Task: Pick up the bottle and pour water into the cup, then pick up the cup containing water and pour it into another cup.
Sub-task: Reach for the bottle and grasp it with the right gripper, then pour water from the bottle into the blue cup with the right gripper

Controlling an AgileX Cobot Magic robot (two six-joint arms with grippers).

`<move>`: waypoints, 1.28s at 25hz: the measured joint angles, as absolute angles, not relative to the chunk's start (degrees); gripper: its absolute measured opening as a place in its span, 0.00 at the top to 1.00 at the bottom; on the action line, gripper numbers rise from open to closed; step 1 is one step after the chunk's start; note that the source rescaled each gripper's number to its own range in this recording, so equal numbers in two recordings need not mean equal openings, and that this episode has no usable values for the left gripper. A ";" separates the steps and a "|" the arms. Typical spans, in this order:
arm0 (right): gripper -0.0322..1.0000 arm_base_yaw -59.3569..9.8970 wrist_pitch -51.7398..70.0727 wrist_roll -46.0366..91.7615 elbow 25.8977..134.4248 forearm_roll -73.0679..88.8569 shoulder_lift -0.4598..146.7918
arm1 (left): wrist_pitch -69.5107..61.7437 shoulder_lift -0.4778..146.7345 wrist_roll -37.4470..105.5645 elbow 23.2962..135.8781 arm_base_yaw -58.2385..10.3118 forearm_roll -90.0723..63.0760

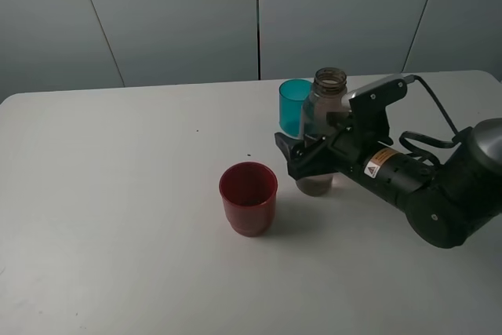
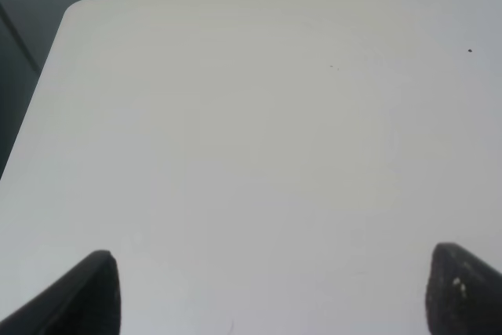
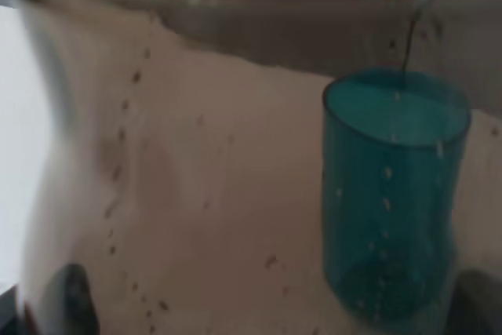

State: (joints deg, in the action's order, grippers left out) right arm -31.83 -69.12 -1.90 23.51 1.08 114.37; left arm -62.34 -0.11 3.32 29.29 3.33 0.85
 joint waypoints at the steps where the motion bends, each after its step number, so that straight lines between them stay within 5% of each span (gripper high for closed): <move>1: 0.04 -31.83 -69.12 -1.90 23.59 1.08 114.37 | -62.34 -0.11 3.32 29.29 3.33 0.85; 2: 0.16 -31.83 -69.12 -1.90 23.59 1.08 114.37 | -62.34 -0.11 3.32 29.29 3.33 0.85; 3: 0.42 -31.83 -69.12 -1.79 23.59 1.19 114.37 | -62.34 -0.11 3.32 29.29 3.33 0.85; 4: 0.80 -31.83 -69.12 -1.53 23.59 1.33 114.37 | -62.34 -0.11 3.32 29.29 3.33 0.85; 5: 0.97 -31.72 -69.12 -1.73 23.59 1.85 114.37 | -62.34 -0.11 3.32 29.29 3.33 0.85; 32: 0.96 -31.63 -66.45 1.86 23.59 5.60 111.01 | -62.34 -0.11 3.21 29.29 3.33 0.85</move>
State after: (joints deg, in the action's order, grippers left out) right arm -31.63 -66.45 1.86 23.59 5.60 111.01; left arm -62.34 -0.11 3.21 29.29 3.33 0.85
